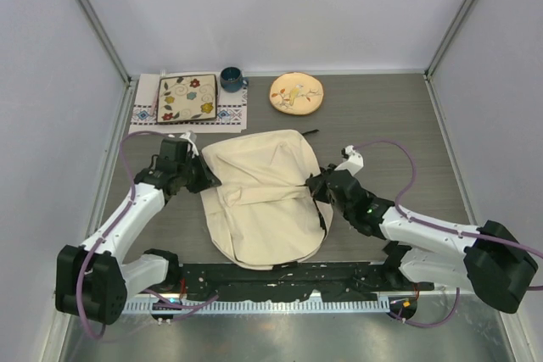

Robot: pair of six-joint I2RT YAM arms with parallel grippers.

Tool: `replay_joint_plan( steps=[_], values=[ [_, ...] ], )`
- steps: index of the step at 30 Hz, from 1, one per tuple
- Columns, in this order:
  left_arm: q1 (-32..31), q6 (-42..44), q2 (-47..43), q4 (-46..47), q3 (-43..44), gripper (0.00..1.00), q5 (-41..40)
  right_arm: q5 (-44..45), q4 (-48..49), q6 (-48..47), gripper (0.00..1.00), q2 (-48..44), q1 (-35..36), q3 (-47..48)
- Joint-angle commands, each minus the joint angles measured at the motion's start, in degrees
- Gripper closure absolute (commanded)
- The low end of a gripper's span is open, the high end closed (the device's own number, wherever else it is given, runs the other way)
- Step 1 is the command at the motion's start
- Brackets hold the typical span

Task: Pack the student bag
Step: Zip the student bag at the center of the board.

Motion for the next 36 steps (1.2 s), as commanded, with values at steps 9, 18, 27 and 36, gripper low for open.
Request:
replay_joint_plan(
  steps=[9,18,27,36],
  values=[
    [4.2,3.7,5.7,7.4,1.7,1.0,-4.1,17.0,-14.0,-1.5,0.99,-12.0,-3.2,-3.3],
    [4.1,2.5,13.2,12.2,6.1,1.0,3.8,18.0,-15.7,-4.3,0.99,-13.7,-6.4,-0.7],
    [4.1,2.7,11.3,12.2,5.5,0.48,4.6,12.3,-16.9,-9.5,0.51,-13.3,-9.4,2.5],
    [4.2,3.8,0.3,0.7,3.9,0.15,-4.8,7.0,-21.7,-10.6,0.25,-20.8,-10.0,4.2]
  ],
)
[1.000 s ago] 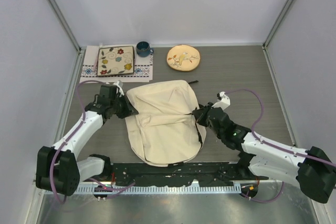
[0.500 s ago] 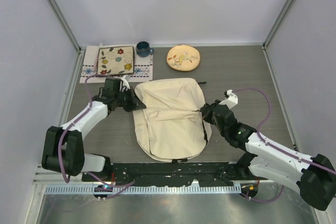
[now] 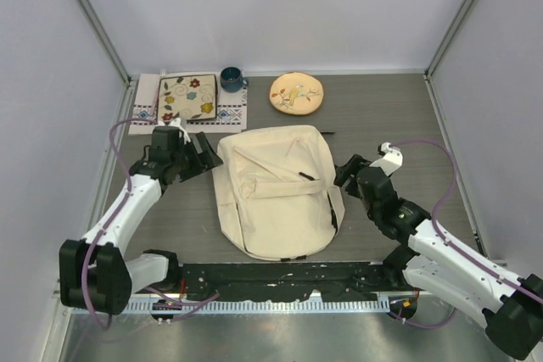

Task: Pack the student bag
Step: Zip the student bag at the center of the board.

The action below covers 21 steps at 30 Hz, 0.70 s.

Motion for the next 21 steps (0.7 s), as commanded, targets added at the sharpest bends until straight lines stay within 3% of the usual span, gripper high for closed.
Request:
replay_joint_plan(
  steps=[1,6,14,21],
  values=[
    [0.2,0.0,-6.8,-4.1,-1.3,0.15,-3.2,-3.1,-1.0,-2.1,0.24,-1.9,-0.8,3.3],
    [-0.3,-5.0,-11.1,-0.6,-8.1,0.13,2.7,-12.3,-0.6,-1.4,0.23,5.2,-1.9,4.0],
    [-3.7,-12.4,-14.5,7.6,-16.1,0.12,4.9,-21.3,6.5,0.3,0.23,14.5,-3.9,1.8],
    [-12.1,-13.7,-3.0,16.5,-12.2,0.16,3.9,-28.5,11.8,2.3,0.23,18.8,-4.5,-1.1]
  ],
)
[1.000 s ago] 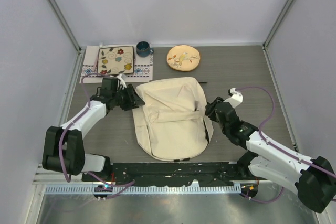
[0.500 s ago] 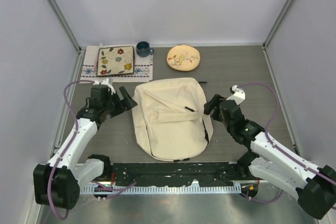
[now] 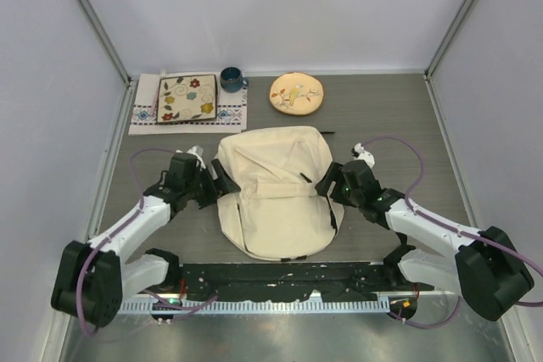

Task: Pack the student bag
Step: Zip the student bag at the center of the board.

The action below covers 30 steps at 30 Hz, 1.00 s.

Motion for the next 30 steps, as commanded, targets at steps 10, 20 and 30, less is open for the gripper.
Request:
replay_joint_plan(
  steps=[10,20,30],
  values=[
    [-7.0,3.7,18.6,1.3,18.7,0.2,-4.2,-9.0,7.3,-0.3,0.22,-2.8,-0.2,-2.4],
    [-7.0,5.9,6.4,-8.0,14.9,0.0,-14.7,2.8,-2.9,-3.2,0.16,-8.2,-1.4,4.7],
    [-6.9,3.6,-8.5,-18.1,12.8,0.0,-35.9,25.7,-13.4,-6.0,0.07,-18.2,-1.9,5.4]
  ],
)
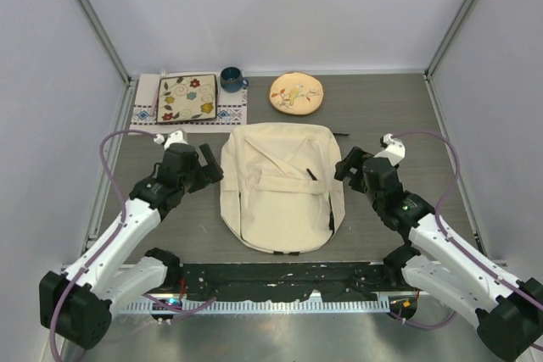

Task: Pack the student bag
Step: Zip the student bag at the center of the board, then reset both arms

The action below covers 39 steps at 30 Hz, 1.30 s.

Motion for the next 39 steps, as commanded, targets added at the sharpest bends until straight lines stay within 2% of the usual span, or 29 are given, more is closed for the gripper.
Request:
replay_joint_plan(
  steps=[1,5,7,10,16,22,30,33,39],
  values=[
    [-0.1,-0.9,-6.1,-4.6,-0.2,0.01,-12.9,14.9,-4.9,-2.8,0.07,-3.4,-0.4,0.6],
    [-0.2,-2.1,-10.4,-5.9,-1.6,0.0,-16.8,15.6,-5.6,-4.8,0.06,-2.8,-0.4,1.6],
    [0.0,-3.5,-12.3,-6.5,-2.3,0.0,-18.1,12.7,-4.9,-7.4,0.05,-2.2,-0.3,2.2],
    [0.0,-3.9,-13.9,-8.0,-2.7,0.0,-19.7,2.6,0.6,-10.7,0.05,-1.0,-0.4,1.4],
    [-0.1,-4.3,-15.2,-12.2,-1.3,0.0,-22.8,-5.3,3.9,-10.5,0.05,2.6,-0.3,2.7],
    [0.0,-5.2,-16.0,-18.1,0.3,0.0,-23.7,-2.7,2.5,-9.2,0.05,10.0,-0.4,6.1],
    [-0.1,-5.8,-17.6,-17.1,-1.2,0.0,-22.8,-9.6,0.8,-12.8,0.05,19.4,-0.4,13.2],
    [-0.1,-5.3,-17.1,-17.0,-0.9,0.0,-22.6,-9.3,1.2,-11.1,0.05,22.2,-0.5,15.1],
    [-0.1,-4.4,-15.5,-15.6,-1.5,0.0,-21.2,-10.4,2.5,-13.9,0.05,25.4,-0.4,19.7]
  ],
)
